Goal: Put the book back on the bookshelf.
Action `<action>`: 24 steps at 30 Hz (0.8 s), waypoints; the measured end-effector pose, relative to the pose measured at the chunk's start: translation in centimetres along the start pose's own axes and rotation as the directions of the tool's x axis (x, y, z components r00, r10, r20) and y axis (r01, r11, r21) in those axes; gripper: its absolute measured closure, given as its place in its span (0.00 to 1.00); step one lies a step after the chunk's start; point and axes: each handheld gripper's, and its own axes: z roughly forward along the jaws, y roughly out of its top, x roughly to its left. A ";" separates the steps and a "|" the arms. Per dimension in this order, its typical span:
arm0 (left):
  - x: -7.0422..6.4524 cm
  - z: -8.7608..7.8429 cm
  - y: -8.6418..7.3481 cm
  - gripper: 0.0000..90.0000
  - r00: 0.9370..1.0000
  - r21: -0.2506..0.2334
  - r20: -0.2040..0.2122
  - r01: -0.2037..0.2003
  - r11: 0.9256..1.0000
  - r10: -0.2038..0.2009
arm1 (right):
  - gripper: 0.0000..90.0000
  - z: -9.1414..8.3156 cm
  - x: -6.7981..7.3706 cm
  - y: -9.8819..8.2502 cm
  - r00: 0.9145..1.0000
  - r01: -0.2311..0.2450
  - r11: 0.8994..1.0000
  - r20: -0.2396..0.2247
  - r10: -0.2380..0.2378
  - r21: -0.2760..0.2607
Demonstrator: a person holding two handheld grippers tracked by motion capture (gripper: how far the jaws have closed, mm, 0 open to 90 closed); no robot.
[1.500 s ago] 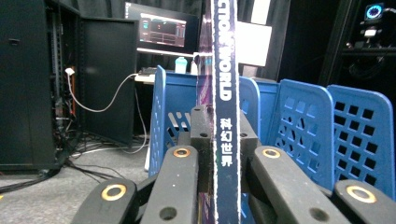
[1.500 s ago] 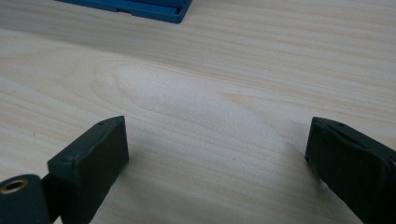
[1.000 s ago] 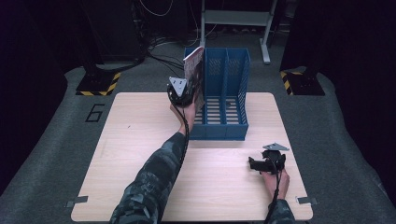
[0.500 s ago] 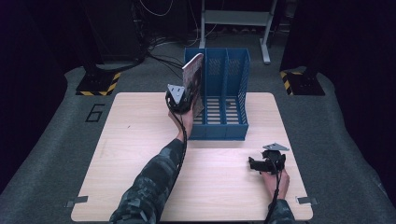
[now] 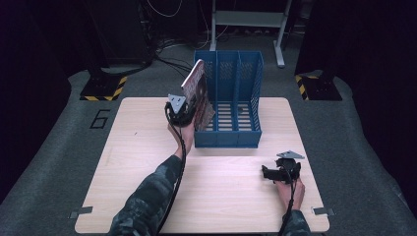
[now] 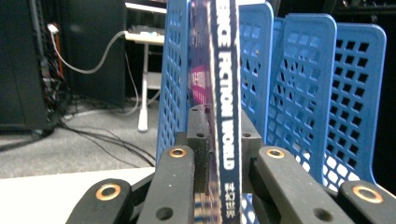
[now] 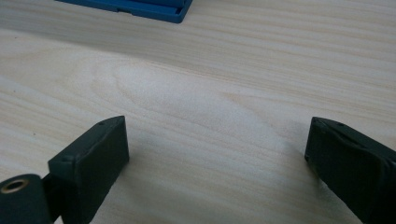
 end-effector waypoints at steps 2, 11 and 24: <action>0.1 -0.3 0.0 0.90 1.000 0.018 0.010 -0.015 1.000 0.015 | 0.07 0.0 0.0 0.0 1.000 0.000 1.000 0.000 0.000 0.000; 0.9 -1.7 1.2 0.72 0.994 0.077 0.103 -0.037 0.996 0.029 | 0.07 0.0 0.0 0.0 1.000 0.000 1.000 0.000 0.000 0.000; 2.4 -0.8 6.3 0.42 0.982 0.180 0.173 -0.103 0.978 0.071 | 0.07 0.0 0.0 0.0 1.000 0.001 1.000 0.002 -0.001 0.000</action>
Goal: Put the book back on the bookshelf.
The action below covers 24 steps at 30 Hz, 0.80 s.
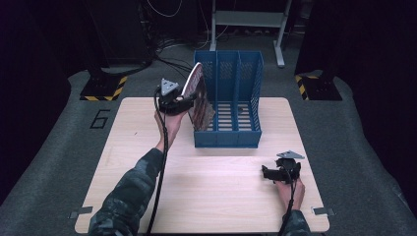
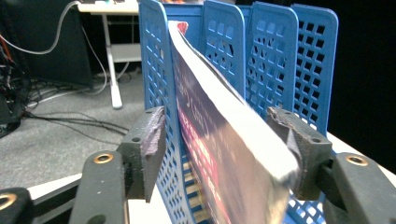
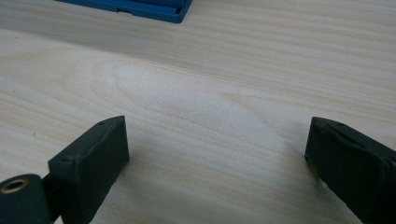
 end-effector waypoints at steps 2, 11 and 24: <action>0.1 0.1 0.8 0.41 1.000 0.027 0.004 -0.018 0.999 0.018 | 0.07 0.0 0.0 0.0 1.000 -0.001 1.000 0.002 0.001 -0.003; 0.8 2.6 3.5 0.40 0.998 0.219 0.048 -0.045 0.975 0.035 | 0.07 0.0 0.0 0.0 1.000 -0.002 1.000 0.003 0.002 -0.006; 0.1 3.6 3.8 0.80 0.996 0.301 -0.009 -0.081 0.950 0.087 | 0.07 0.0 0.0 0.0 1.000 -0.001 1.000 0.002 0.001 -0.007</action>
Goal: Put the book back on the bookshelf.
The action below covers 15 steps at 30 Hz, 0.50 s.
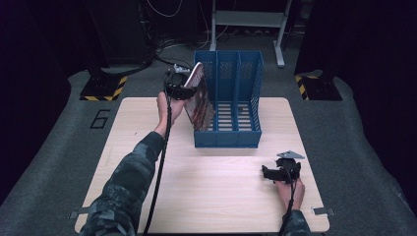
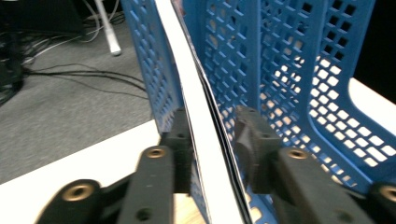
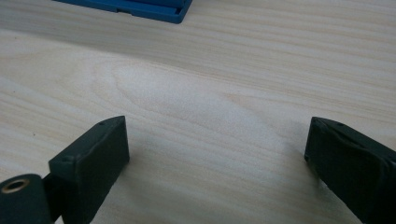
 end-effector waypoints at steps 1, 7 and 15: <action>0.0 0.0 0.1 0.84 1.000 0.006 -0.003 0.000 1.000 0.000 | 0.07 0.0 0.0 0.0 1.000 -0.001 1.000 0.001 0.001 0.000; -0.2 -0.1 0.3 0.91 1.000 0.014 -0.010 0.024 1.000 -0.024 | 0.07 0.0 0.0 0.0 1.000 -0.001 1.000 0.000 0.001 0.000; -1.6 -0.5 0.8 0.93 1.000 -0.033 -0.025 0.010 0.999 -0.011 | 0.07 -0.1 -0.2 0.0 1.000 0.019 1.000 0.005 -0.019 0.000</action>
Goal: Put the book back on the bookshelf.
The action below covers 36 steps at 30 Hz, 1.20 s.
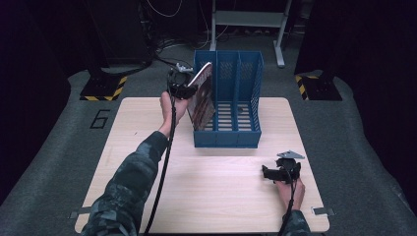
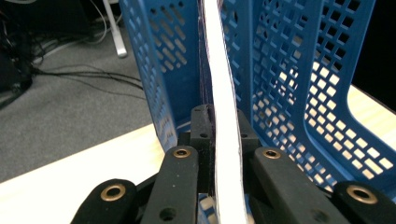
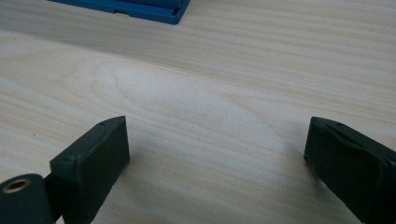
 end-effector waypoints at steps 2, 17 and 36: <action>-0.2 -0.2 0.2 0.93 1.000 -0.016 -0.003 -0.003 1.000 0.003 | 0.07 0.0 0.0 0.0 1.000 0.002 1.000 -0.004 -0.002 0.009; -0.7 -0.8 1.2 0.93 0.997 -0.160 -0.048 0.057 0.985 -0.066 | 0.07 0.0 0.1 0.0 1.000 -0.011 1.000 -0.008 0.011 0.012; -1.5 2.1 0.2 0.93 0.975 -0.163 -0.136 0.151 0.975 -0.174 | 0.07 0.0 0.1 0.0 1.000 -0.013 1.000 -0.008 0.013 0.008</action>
